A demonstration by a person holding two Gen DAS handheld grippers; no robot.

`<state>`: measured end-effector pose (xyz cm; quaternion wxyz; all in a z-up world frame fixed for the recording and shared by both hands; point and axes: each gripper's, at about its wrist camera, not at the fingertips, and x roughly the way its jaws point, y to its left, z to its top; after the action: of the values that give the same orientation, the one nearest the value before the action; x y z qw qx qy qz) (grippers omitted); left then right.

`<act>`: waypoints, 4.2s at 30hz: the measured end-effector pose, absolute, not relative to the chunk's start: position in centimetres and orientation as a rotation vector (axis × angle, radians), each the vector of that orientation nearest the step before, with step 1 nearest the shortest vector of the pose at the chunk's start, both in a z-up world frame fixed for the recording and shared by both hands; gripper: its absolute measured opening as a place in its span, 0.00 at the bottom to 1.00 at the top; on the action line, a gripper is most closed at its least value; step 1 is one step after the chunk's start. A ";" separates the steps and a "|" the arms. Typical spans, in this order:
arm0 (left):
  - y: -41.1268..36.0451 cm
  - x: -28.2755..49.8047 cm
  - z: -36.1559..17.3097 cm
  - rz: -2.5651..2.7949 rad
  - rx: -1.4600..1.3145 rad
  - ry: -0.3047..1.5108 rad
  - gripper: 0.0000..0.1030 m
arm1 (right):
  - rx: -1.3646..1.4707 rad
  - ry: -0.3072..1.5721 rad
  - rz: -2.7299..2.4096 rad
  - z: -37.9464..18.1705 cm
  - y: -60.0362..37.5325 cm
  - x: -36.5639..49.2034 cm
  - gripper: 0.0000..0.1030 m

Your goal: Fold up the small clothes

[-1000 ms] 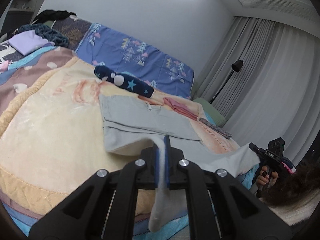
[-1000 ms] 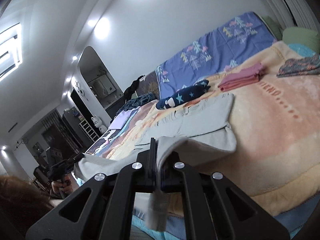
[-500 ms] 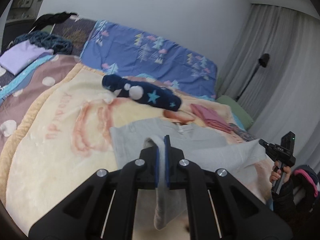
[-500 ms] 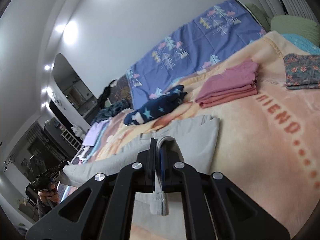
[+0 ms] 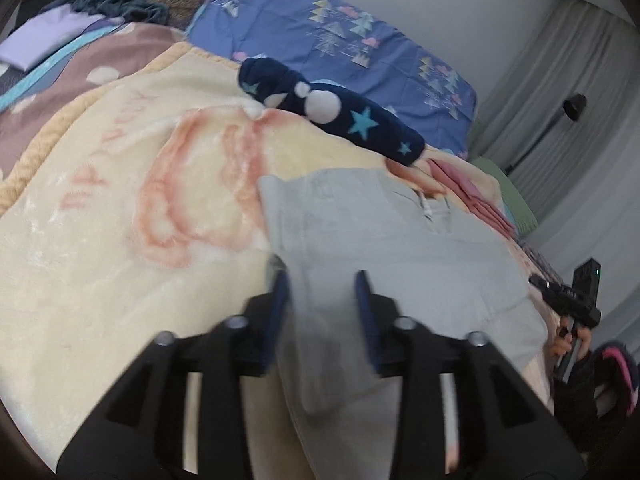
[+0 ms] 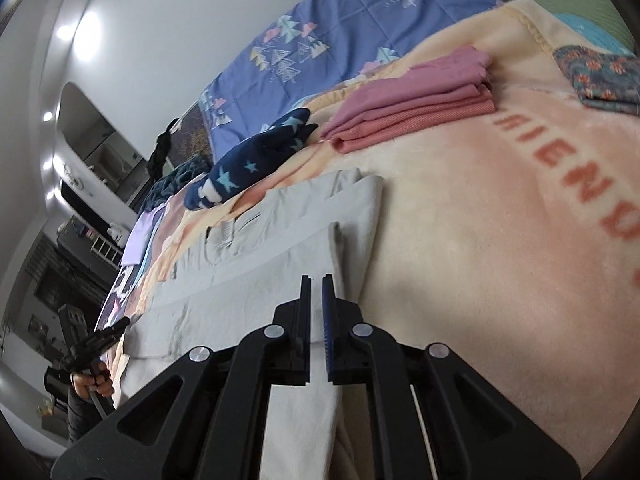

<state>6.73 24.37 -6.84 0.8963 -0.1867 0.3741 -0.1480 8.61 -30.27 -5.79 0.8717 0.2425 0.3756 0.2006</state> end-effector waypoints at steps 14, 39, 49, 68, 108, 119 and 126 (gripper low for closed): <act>23.7 5.6 -6.0 -0.254 -0.329 0.816 0.05 | 0.478 0.776 0.463 -4.5 -28.7 9.3 0.07; 21.8 11.8 -5.6 -0.236 -0.002 0.798 0.68 | -0.180 0.844 0.411 -4.2 -24.5 11.5 0.50; 13.0 7.1 -7.1 -0.342 0.481 0.742 0.80 | -0.440 0.761 0.273 -6.2 -19.6 15.0 0.60; 22.5 17.0 -5.6 -0.153 -0.060 0.764 0.81 | 0.497 0.817 0.379 -3.6 -30.4 21.4 0.60; 20.3 24.5 -8.3 -0.123 -0.046 0.812 0.19 | 0.278 0.891 0.191 -7.2 -27.4 26.0 0.08; 17.8 13.7 -2.6 -0.247 -0.002 0.666 0.45 | 0.331 0.872 0.251 -5.9 -32.4 18.5 0.10; -3.9 4.3 -2.7 -0.658 0.346 0.611 0.79 | 0.546 0.932 0.363 -8.1 -33.1 19.9 0.28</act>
<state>4.32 -3.93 -2.68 0.8865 0.1663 0.2938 -0.3165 19.85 -33.06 -8.08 0.8419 0.2586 0.4414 0.1718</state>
